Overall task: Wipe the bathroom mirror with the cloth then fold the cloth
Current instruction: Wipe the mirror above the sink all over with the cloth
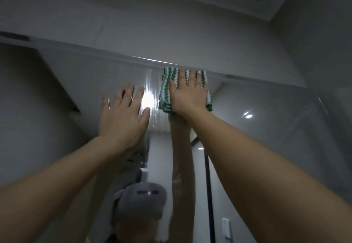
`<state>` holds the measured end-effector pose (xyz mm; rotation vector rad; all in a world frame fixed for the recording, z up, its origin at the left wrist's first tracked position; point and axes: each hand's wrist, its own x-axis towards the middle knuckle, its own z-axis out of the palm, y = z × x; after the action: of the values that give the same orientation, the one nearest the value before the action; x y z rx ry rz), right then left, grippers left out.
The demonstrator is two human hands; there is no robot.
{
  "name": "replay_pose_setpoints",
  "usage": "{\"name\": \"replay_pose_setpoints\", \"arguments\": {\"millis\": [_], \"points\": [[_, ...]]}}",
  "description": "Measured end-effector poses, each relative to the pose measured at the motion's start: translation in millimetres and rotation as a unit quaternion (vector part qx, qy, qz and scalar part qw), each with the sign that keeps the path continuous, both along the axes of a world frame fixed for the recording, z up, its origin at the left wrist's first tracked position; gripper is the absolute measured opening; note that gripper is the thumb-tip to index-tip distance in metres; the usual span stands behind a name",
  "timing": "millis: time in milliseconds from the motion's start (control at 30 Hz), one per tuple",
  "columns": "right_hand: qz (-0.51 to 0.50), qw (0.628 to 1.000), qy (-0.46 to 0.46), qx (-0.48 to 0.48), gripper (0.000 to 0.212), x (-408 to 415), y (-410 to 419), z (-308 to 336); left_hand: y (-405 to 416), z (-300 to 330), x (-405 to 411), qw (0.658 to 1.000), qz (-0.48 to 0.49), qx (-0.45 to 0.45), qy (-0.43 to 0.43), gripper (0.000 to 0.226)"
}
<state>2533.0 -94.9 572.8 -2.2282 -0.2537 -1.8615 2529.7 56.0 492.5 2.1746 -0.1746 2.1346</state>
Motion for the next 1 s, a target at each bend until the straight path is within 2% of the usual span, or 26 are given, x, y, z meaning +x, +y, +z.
{"name": "replay_pose_setpoints", "arguments": {"millis": [233, 467, 733, 1000], "points": [[0.009, 1.000, -0.002, -0.025, 0.058, 0, -7, 22, -9, 23, 6, 1.000, -0.001, -0.030, -0.007, 0.057], [0.003, 1.000, 0.002, -0.030, 0.058, -2, -8, 15, -8, 10, 3, 1.000, 0.002, -0.026, -0.004, 0.058], [-0.010, 0.999, 0.009, -0.045, 0.059, 2, -30, -35, -19, -43, 5, 1.000, -0.009, -0.019, -0.002, 0.061], [-0.022, 0.999, 0.028, -0.017, 0.058, 5, -61, -107, -47, -117, 16, 0.999, 0.022, 0.021, -0.012, 0.063]]}}
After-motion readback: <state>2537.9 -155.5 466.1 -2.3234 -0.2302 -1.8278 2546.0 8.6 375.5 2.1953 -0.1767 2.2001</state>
